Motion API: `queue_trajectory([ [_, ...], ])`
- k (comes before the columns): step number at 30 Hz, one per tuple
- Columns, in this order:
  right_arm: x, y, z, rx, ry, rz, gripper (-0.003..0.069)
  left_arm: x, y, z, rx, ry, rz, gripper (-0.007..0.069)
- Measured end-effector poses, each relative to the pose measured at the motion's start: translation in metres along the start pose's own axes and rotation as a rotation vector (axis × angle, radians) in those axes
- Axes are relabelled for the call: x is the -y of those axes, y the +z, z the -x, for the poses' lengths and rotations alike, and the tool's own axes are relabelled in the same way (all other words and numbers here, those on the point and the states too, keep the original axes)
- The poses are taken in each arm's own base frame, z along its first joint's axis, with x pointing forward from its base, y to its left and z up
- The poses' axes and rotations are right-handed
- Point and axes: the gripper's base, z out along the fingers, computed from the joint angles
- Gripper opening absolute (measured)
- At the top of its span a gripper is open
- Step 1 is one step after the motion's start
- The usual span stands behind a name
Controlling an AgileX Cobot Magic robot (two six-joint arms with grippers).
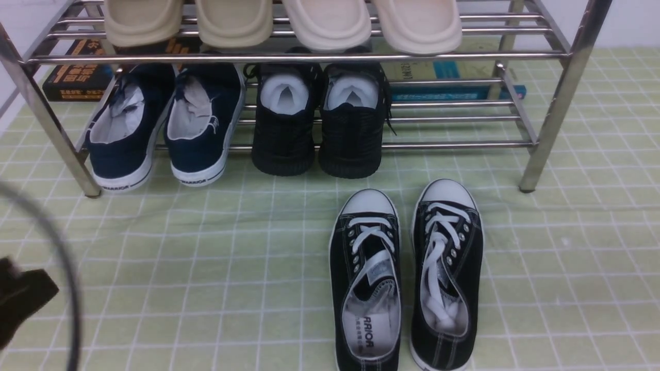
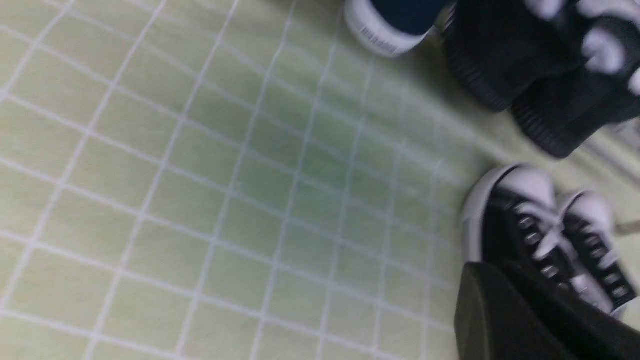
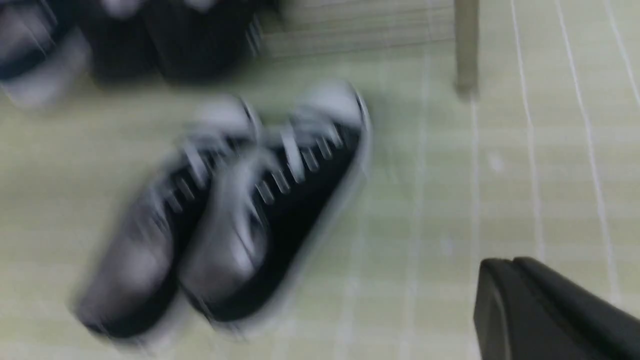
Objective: Take the shoes off the shelf with your hand from the green coffee tablecloth.
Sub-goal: 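Grasp a shoe standing on the lower shelf of the shoe rack with the left gripper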
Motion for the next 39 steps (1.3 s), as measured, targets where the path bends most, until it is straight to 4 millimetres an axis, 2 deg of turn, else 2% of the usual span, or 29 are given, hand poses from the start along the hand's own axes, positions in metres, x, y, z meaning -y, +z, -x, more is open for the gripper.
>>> queue_trajectory([
  [4, 0.006, 0.016, 0.016, -0.162, -0.006, -0.028, -0.0009, 0.016, 0.025, 0.045, -0.152, 0.084, 0.1, 0.0074],
  [5, 0.006, 0.017, 0.016, -0.165, -0.004, -0.027, -0.0008, 0.017, 0.026, 0.047, -0.158, 0.087, 0.102, 0.0076],
  [7, 0.007, 0.027, 0.021, -0.211, 0.016, -0.01, -0.0007, 0.027, 0.049, 0.073, -0.225, 0.119, 0.108, 0.0122],
  [8, 0.007, 0.027, 0.021, -0.214, 0.017, -0.009, -0.0007, 0.027, 0.054, 0.074, -0.241, 0.115, 0.107, 0.0126],
  [9, 0.007, 0.032, 0.022, -0.235, 0.032, 0.004, -0.0007, 0.036, 0.066, 0.087, -0.279, 0.124, 0.068, 0.0174],
  [12, 0.007, 0.034, 0.022, -0.243, 0.043, 0.013, -0.0006, 0.051, 0.081, 0.099, -0.32, 0.134, -0.008, 0.0244],
  [13, 0.007, 0.035, 0.022, -0.242, 0.048, 0.02, -0.0005, 0.062, 0.091, 0.104, -0.34, 0.16, -0.053, 0.0289],
  [16, 0.006, 0.035, 0.022, -0.241, 0.05, 0.022, -0.0004, 0.09, 0.112, 0.105, -0.396, 0.233, -0.118, 0.0363],
  [17, 0.006, 0.035, 0.022, -0.241, 0.05, 0.022, -0.0004, 0.092, 0.114, 0.104, -0.399, 0.239, -0.12, 0.0366],
  [18, 0.006, 0.035, 0.022, -0.241, 0.051, 0.023, -0.0003, 0.109, 0.128, 0.102, -0.407, 0.285, -0.135, 0.0388],
  [22, 0.006, 0.035, 0.022, -0.241, 0.051, 0.023, 0.0, 0.128, 0.153, 0.103, -0.347, 0.324, -0.117, 0.04],
  [23, 0.006, 0.035, 0.023, -0.241, 0.052, 0.024, 0.0, 0.135, 0.167, 0.104, -0.298, 0.329, -0.102, 0.04],
  [24, 0.006, 0.035, 0.023, -0.241, 0.052, 0.024, 0.0, 0.136, 0.169, 0.104, -0.292, 0.322, -0.099, 0.04],
  [25, 0.006, 0.035, 0.023, -0.24, 0.052, 0.025, 0.0, 0.141, 0.186, 0.103, -0.251, 0.323, -0.079, 0.04],
  [27, 0.006, 0.035, 0.023, -0.24, 0.052, 0.025, 0.0002, 0.147, 0.199, 0.102, -0.207, 0.33, -0.083, 0.04],
  [28, 0.006, 0.035, 0.023, -0.24, 0.052, 0.025, 0.0002, 0.147, 0.201, 0.101, -0.203, 0.328, -0.084, 0.04],
  [29, 0.006, 0.035, 0.023, -0.24, 0.052, 0.025, 0.0003, 0.151, 0.212, 0.098, -0.177, 0.337, -0.094, 0.04],
  [32, 0.006, 0.035, 0.023, -0.239, 0.051, 0.024, 0.0003, 0.155, 0.228, 0.093, -0.154, 0.343, -0.112, 0.04],
  [39, 0.006, 0.035, 0.023, -0.237, 0.05, 0.024, 0.0008, 0.151, 0.261, 0.083, -0.145, 0.367, -0.095, 0.04],
])
